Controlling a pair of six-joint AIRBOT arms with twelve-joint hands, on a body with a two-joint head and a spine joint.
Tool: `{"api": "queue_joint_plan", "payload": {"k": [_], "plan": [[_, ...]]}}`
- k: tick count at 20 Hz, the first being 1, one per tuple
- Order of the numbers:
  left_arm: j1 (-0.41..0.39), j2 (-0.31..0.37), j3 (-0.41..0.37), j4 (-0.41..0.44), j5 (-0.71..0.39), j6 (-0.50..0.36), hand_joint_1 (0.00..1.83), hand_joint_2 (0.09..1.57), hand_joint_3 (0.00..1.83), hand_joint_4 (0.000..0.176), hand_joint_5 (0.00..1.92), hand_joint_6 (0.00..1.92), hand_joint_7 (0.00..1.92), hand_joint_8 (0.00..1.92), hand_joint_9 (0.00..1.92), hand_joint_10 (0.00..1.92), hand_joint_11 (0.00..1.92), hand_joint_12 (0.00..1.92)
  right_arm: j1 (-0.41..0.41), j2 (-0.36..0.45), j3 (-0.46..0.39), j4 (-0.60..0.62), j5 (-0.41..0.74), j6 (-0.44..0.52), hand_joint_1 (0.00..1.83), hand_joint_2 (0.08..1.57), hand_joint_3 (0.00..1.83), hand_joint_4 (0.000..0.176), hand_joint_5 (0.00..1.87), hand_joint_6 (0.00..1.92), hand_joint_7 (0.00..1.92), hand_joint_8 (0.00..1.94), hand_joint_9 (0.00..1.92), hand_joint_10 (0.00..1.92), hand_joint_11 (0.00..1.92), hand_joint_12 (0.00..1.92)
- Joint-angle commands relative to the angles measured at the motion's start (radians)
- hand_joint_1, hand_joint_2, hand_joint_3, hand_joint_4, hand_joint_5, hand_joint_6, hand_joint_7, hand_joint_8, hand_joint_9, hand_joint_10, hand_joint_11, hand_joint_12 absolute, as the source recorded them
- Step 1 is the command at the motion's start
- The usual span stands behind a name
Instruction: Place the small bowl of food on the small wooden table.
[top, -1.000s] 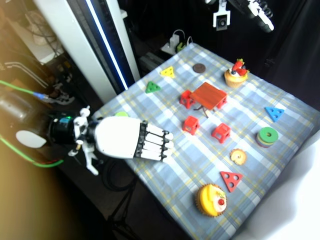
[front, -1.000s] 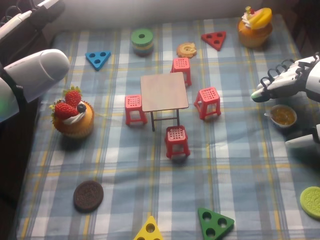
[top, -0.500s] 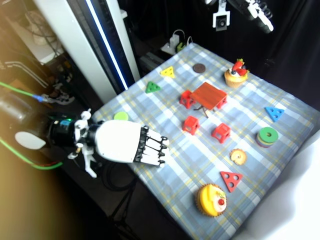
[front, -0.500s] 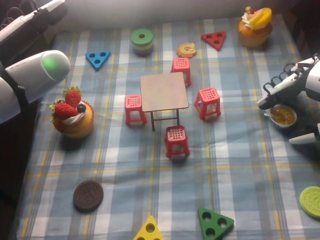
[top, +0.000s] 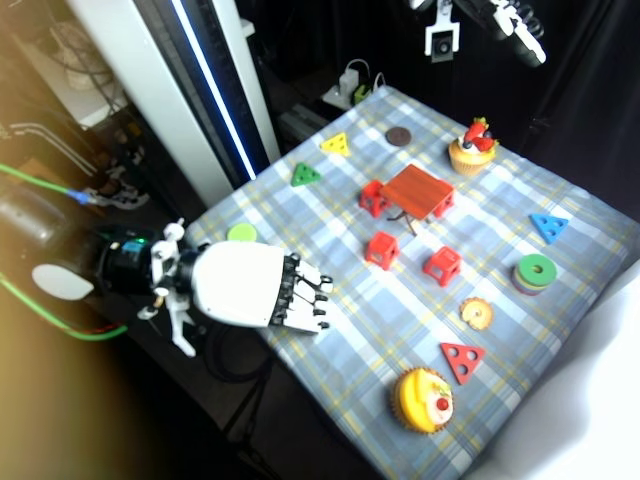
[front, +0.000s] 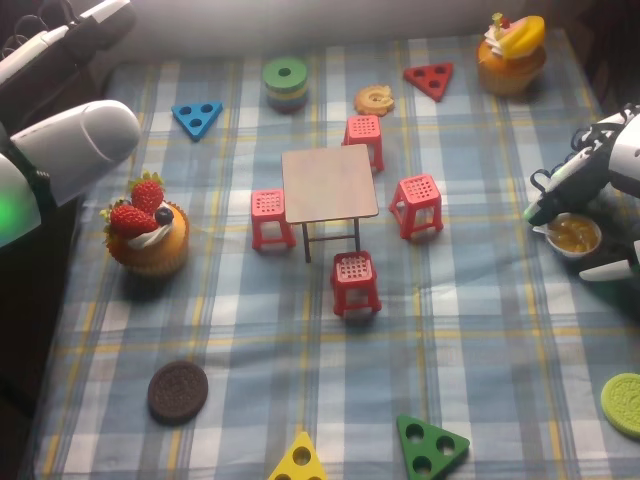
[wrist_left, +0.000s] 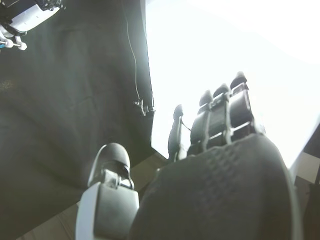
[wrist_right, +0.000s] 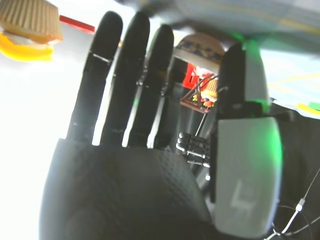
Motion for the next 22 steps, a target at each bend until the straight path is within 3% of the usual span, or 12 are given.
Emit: {"api": "queue_joint_plan", "payload": {"k": [1,3,5,6,8,12,13,14,17,18,21,22], "plan": [[-0.015,-0.003,0.006,0.007,-0.122,-0.009,0.00,1.13,0.00,0.175,0.08,0.00,0.02,0.01,0.01,0.00,0.00,0.00,0.011,0.001,0.005,0.016,0.075,-0.002,1.28,1.06,0.00,0.000,1.02,0.70,1.17,0.86,1.24,0.08,0.71,1.27],[-0.015,-0.004,0.007,0.006,-0.122,-0.009,0.00,1.12,0.00,0.176,0.07,0.00,0.02,0.00,0.01,0.00,0.00,0.00,0.013,-0.001,0.005,0.016,0.075,-0.003,1.28,1.08,0.00,0.000,1.01,0.68,1.13,0.97,1.21,0.22,0.70,1.31],[-0.015,-0.004,0.007,0.006,-0.122,-0.009,0.00,1.13,0.00,0.176,0.09,0.01,0.02,0.00,0.02,0.00,0.00,0.00,0.013,-0.003,0.005,0.016,0.075,-0.004,1.27,1.09,0.00,0.000,1.03,0.62,1.07,1.08,0.99,0.86,0.69,1.47],[-0.015,-0.005,0.007,0.005,-0.122,-0.009,0.00,1.13,0.00,0.176,0.07,0.00,0.01,0.00,0.02,0.00,0.00,0.00,0.014,-0.003,0.005,0.016,0.076,-0.004,1.28,1.07,0.00,0.000,1.05,0.63,1.11,1.00,0.95,0.91,0.70,1.42],[-0.015,-0.005,0.007,0.004,-0.122,-0.009,0.00,1.14,0.00,0.176,0.07,0.00,0.01,0.00,0.02,0.00,0.00,0.00,0.017,-0.003,0.003,0.012,0.081,-0.004,1.25,1.06,0.00,0.000,1.05,0.77,1.14,0.82,0.97,0.67,0.70,1.24],[-0.015,-0.005,0.009,0.003,-0.122,-0.009,0.00,1.14,0.01,0.176,0.10,0.01,0.02,0.00,0.02,0.00,0.00,0.00,0.038,-0.003,-0.004,0.012,0.138,-0.004,1.24,1.09,0.00,0.011,1.00,0.91,1.08,0.87,1.02,0.52,0.71,1.17],[-0.014,-0.005,0.009,0.003,-0.122,-0.009,0.00,1.14,0.00,0.176,0.09,0.01,0.02,0.00,0.02,0.00,0.00,0.00,0.049,-0.003,-0.007,0.012,0.155,-0.004,1.36,1.08,0.01,0.000,1.06,0.69,1.07,0.89,0.97,1.09,0.73,1.31],[-0.014,-0.005,0.010,0.003,-0.122,-0.009,0.00,1.15,0.00,0.176,0.09,0.00,0.02,0.00,0.02,0.00,0.00,0.00,0.057,-0.004,-0.009,0.010,0.173,-0.004,1.28,1.08,0.00,0.000,1.10,0.62,1.06,1.02,0.93,1.04,0.75,1.39],[-0.015,-0.006,0.011,0.003,-0.120,-0.009,0.00,1.14,0.00,0.176,0.10,0.01,0.03,0.01,0.02,0.00,0.00,0.00,0.092,-0.017,-0.012,-0.008,0.208,-0.004,1.38,1.12,0.00,0.000,0.90,0.82,1.03,1.00,0.91,1.32,0.73,1.49],[-0.015,-0.006,0.012,0.003,-0.119,-0.009,0.00,1.14,0.00,0.176,0.09,0.00,0.01,0.00,0.01,0.00,0.00,0.00,0.112,-0.023,-0.012,-0.020,0.213,-0.004,1.28,1.16,0.00,0.000,0.85,0.89,0.95,1.27,0.90,1.35,0.75,1.62],[-0.015,-0.006,0.014,0.003,-0.117,-0.009,0.00,1.13,0.00,0.171,0.09,0.00,0.01,0.00,0.02,0.00,0.00,0.00,0.167,-0.041,-0.007,-0.053,0.217,-0.004,1.18,1.12,0.00,0.000,0.99,0.89,0.72,1.50,0.68,1.70,0.70,1.85],[-0.015,-0.007,0.015,0.003,-0.117,-0.009,0.00,1.13,0.00,0.170,0.11,0.01,0.03,0.01,0.03,0.01,0.00,0.00,0.191,-0.053,-0.003,-0.068,0.217,-0.004,1.24,1.13,0.00,0.000,0.99,0.75,0.90,1.34,0.79,1.47,0.74,1.73]]}}
